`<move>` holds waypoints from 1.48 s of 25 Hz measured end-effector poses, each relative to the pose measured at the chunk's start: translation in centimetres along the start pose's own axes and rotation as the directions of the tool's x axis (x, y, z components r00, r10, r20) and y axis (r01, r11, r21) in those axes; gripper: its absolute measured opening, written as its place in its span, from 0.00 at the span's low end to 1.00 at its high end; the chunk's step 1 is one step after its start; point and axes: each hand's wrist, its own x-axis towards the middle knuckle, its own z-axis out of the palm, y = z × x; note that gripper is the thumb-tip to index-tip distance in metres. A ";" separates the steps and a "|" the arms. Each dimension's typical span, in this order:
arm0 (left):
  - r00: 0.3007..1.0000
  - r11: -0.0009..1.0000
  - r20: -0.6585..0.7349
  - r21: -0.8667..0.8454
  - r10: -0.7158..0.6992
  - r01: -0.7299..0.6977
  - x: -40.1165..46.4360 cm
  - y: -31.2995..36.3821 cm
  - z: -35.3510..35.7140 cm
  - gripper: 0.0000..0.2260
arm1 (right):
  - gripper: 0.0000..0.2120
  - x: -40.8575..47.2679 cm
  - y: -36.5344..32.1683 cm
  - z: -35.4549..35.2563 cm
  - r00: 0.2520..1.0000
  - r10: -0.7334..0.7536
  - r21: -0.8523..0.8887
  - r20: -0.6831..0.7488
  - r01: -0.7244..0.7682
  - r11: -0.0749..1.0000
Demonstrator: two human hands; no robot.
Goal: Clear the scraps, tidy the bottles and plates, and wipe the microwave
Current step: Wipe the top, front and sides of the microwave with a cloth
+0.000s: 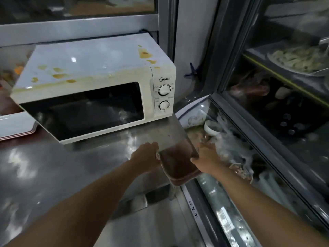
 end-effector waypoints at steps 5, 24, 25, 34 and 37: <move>0.994 0.993 -0.022 0.038 -0.107 0.108 3.3 1.5 2.6 0.20 | 0.26 4.0 1.8 2.2 0.999 0.008 0.064 0.048 -0.011 0.998; 0.985 0.952 0.086 -0.255 -0.151 0.168 4.0 -0.1 1.5 0.05 | 0.12 3.4 -0.2 2.2 0.997 -0.079 0.226 0.018 0.073 0.971; 0.985 0.930 0.072 -0.324 -0.158 0.173 3.5 -0.3 0.6 0.09 | 0.11 3.1 -0.8 1.6 0.996 -0.091 0.267 0.016 0.084 0.960; 0.940 0.723 -0.272 -0.690 -0.205 -0.042 -1.9 -2.1 -10.0 0.08 | 0.12 -0.5 -10.2 -4.8 0.948 -0.170 0.513 -0.269 0.290 0.808; 0.940 0.550 -0.294 -0.821 -0.170 -0.157 -3.6 -2.0 -13.7 0.25 | 0.24 -1.5 -13.1 -7.7 0.886 -0.181 0.510 -0.426 0.400 0.761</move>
